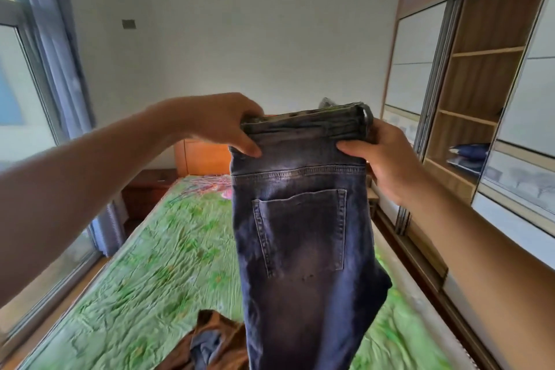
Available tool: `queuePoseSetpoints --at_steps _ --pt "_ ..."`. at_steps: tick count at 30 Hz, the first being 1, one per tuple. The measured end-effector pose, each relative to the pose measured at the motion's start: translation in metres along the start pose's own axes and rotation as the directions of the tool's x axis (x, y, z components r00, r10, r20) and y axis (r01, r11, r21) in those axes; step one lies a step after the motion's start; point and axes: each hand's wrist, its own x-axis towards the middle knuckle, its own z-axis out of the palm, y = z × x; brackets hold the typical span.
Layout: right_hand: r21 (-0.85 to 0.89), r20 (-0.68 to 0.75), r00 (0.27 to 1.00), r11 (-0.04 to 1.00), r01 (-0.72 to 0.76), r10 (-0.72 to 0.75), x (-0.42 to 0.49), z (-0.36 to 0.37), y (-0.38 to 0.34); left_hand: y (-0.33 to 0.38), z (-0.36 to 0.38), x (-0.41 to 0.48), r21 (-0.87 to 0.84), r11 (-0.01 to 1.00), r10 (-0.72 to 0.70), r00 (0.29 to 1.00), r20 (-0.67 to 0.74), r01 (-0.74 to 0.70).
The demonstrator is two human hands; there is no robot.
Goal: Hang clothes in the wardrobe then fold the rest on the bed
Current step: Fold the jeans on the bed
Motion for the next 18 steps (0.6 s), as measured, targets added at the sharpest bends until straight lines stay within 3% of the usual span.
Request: queuePoseSetpoints --at_steps 3,6,12,15,18 --pt "0.012 0.011 1.000 1.000 -0.007 0.007 -0.010 -0.022 0.004 0.007 0.026 -0.009 -0.291 0.957 -0.018 0.997 -0.079 -0.005" --pt "0.025 0.011 1.000 1.000 0.003 -0.003 -0.017 -0.053 0.008 0.033 0.061 -0.009 -0.623 0.775 -0.051 0.972 -0.230 -0.107" --pt "0.020 0.057 0.997 0.998 0.059 -0.060 -0.030 -0.126 0.020 0.088 0.106 0.013 -0.782 0.570 -0.097 0.925 -0.368 -0.252" --pt "0.006 0.063 0.995 0.997 0.076 -0.076 -0.030 -0.147 0.030 0.101 0.116 0.026 -0.773 0.589 -0.117 0.922 -0.369 -0.235" --pt "-0.095 0.081 0.994 0.992 0.083 -0.075 -0.023 -0.158 0.047 0.104 0.124 0.040 -0.649 0.747 -0.133 0.924 -0.359 -0.145"
